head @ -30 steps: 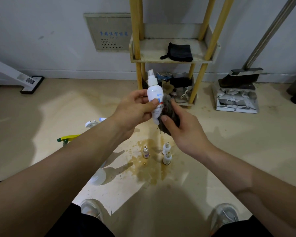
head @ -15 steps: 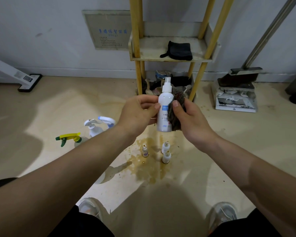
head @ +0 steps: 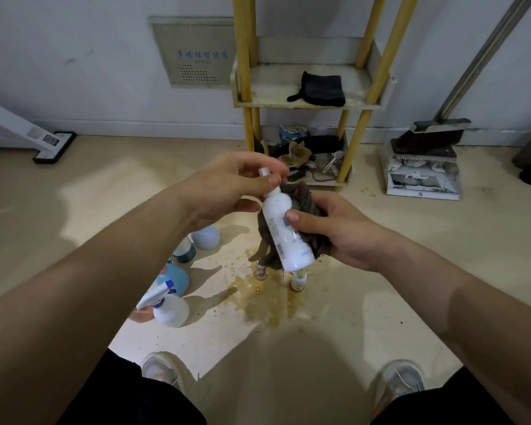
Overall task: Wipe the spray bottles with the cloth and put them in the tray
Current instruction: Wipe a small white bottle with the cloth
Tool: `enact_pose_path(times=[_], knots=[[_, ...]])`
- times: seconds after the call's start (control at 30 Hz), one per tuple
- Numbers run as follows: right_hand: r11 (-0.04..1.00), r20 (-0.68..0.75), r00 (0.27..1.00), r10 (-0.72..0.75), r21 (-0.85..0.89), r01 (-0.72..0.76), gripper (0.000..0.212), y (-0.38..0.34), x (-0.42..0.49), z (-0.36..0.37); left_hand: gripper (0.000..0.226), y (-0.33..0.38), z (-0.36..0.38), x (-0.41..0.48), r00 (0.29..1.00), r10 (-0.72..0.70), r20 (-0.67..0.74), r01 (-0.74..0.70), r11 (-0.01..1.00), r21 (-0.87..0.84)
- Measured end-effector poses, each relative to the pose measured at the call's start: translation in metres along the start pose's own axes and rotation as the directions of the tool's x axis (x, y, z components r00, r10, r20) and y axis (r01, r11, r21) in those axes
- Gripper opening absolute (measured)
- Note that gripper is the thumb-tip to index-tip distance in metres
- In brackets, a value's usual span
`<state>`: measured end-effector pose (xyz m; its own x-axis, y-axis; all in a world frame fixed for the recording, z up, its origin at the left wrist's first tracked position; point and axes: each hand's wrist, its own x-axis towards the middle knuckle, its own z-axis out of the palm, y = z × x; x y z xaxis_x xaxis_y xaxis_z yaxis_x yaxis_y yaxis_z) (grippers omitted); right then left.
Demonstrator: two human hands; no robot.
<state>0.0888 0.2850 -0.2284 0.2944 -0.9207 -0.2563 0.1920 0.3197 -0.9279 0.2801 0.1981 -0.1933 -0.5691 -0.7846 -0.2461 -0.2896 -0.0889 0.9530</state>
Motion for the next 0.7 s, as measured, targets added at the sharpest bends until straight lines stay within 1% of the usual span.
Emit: enact_pose_path(times=[0.13, 0.17, 0.23, 0.3, 0.37, 0.43, 0.47, 0.5, 0.53, 0.57, 0.6, 0.63, 0.67, 0.7], knots=[[0.996, -0.012, 0.999, 0.033, 0.080, -0.031, 0.036, 0.002, 0.001, -0.005, 0.024, 0.000, -0.006, 0.000, 0.996, -0.048, 0.075, 0.054, 0.996, -0.077], [0.995, -0.021, 0.999, 0.033, 0.094, -0.031, 0.036, 0.002, 0.001, -0.008, 0.024, 0.000, -0.007, 0.000, 0.996, -0.042, 0.076, 0.047, 0.997, -0.063], [0.997, -0.010, 0.999, 0.033, 0.076, -0.032, 0.040, 0.003, 0.003, -0.010, 0.020, 0.002, -0.005, 0.000, 0.999, -0.006, 0.043, 0.005, 1.000, 0.025], [0.999, 0.012, 0.999, 0.036, -0.030, -0.035, 0.039, 0.004, 0.004, -0.009, 0.015, 0.002, 0.002, 0.001, 0.999, 0.050, -0.001, -0.049, 0.988, 0.146], [0.970, -0.004, 1.000, 0.012, -0.244, -0.013, 0.031, 0.004, 0.004, -0.006, 0.008, -0.002, 0.010, 0.002, 0.994, 0.092, -0.059, -0.075, 0.964, 0.254], [0.863, -0.030, 0.998, -0.063, -0.504, 0.039, 0.025, 0.001, 0.004, -0.005, 0.004, -0.010, 0.017, 0.004, 0.981, 0.120, -0.153, -0.064, 0.941, 0.333], [0.801, -0.036, 0.995, -0.092, -0.596, 0.052, 0.029, 0.000, 0.004, -0.004, 0.008, -0.015, 0.022, 0.005, 0.971, 0.121, -0.204, -0.045, 0.938, 0.344], [0.742, -0.040, 0.994, -0.102, -0.669, 0.049, 0.038, 0.001, 0.004, -0.004, 0.013, -0.020, 0.028, 0.007, 0.963, 0.102, -0.250, -0.018, 0.948, 0.317], [0.676, -0.040, 0.995, -0.097, -0.736, 0.036, 0.051, 0.001, 0.004, -0.003, 0.018, -0.024, 0.034, 0.008, 0.956, 0.060, -0.289, 0.015, 0.968, 0.249], [0.592, -0.048, 0.995, -0.083, -0.806, 0.011, 0.066, 0.003, 0.004, -0.002, 0.021, -0.028, 0.040, 0.008, 0.948, 0.001, -0.318, 0.052, 0.986, 0.158], [0.497, -0.066, 0.995, -0.070, -0.868, -0.023, 0.077, 0.005, 0.004, -0.001, 0.022, -0.030, 0.045, 0.009, 0.940, -0.054, -0.336, 0.083, 0.994, 0.072], [0.418, -0.090, 0.994, -0.064, -0.907, -0.055, 0.077, 0.007, 0.003, 0.001, 0.022, -0.032, 0.048, 0.010, 0.937, -0.094, -0.335, 0.106, 0.994, 0.016], [0.386, -0.111, 0.991, -0.070, -0.920, -0.075, 0.068, 0.008, 0.003, 0.002, 0.021, -0.033, 0.049, 0.011, 0.943, -0.120, -0.310, 0.123, 0.992, -0.008], [0.398, -0.122, 0.989, -0.078, -0.914, -0.082, 0.055, 0.008, 0.002, 0.002, 0.020, -0.033, 0.048, 0.010, 0.954, -0.141, -0.263, 0.143, 0.990, -0.012]])
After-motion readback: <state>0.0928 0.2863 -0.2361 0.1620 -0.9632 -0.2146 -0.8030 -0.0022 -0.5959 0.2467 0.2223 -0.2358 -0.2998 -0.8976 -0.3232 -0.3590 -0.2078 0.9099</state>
